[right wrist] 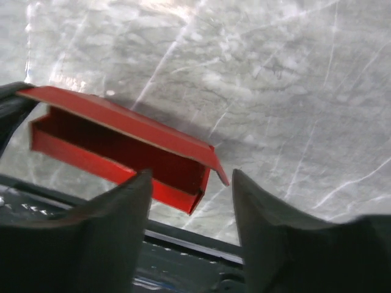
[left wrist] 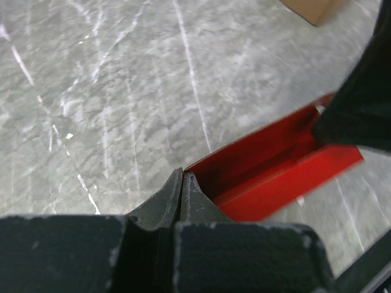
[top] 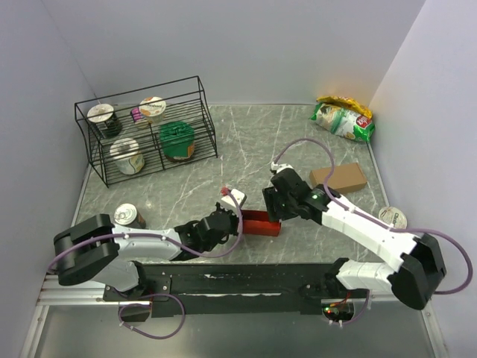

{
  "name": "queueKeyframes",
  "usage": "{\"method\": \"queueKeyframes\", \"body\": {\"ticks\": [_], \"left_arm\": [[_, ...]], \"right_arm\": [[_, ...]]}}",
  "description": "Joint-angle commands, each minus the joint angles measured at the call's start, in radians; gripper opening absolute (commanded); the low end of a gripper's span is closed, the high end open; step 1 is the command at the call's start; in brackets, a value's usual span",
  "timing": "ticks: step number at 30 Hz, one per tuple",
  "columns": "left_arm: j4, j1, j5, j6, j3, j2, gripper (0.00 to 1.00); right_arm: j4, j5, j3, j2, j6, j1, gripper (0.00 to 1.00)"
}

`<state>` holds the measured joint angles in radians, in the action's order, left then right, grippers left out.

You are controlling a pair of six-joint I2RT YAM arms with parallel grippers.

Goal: Fold the paper box
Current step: Close the paper box at the center of the board.

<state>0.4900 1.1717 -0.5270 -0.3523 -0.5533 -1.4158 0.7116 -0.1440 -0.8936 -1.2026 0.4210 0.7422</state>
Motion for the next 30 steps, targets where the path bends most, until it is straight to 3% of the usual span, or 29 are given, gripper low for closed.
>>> {"method": "queueKeyframes", "body": {"ticks": [1, 4, 8, 12, 19, 24, 30], "left_arm": [[0.028, 0.017, 0.162, 0.123, 0.081, 0.064, 0.01], [0.035, 0.017, 0.188, 0.160, 0.108, 0.107, 0.01], [0.036, 0.014, 0.229, 0.176, 0.125, 0.133, 0.01], [0.033, 0.013, 0.261, 0.174, 0.119, 0.121, 0.01], [0.033, 0.000, 0.311, 0.177, 0.112, 0.101, 0.01], [0.035, -0.015, 0.340, 0.184, 0.115, 0.112, 0.01], [0.035, -0.037, 0.374, 0.193, 0.119, 0.121, 0.01]], "right_arm": [[-0.105, 0.024, 0.004, 0.145, -0.183, 0.008, 0.84], [-0.179, 0.138, 0.036, 0.224, -0.329, 0.008, 0.97], [-0.354, 0.303, 0.117, 0.302, -0.493, 0.008, 0.99], [-0.360, 0.389, 0.114, 0.243, -0.632, 0.026, 1.00], [-0.439, 0.440, 0.154, 0.160, -0.774, 0.057, 1.00], [-0.374, 0.543, 0.150, 0.109, -0.788, 0.065, 1.00], [-0.317, 0.430, 0.150, 0.061, -0.809, 0.132, 1.00]]}}
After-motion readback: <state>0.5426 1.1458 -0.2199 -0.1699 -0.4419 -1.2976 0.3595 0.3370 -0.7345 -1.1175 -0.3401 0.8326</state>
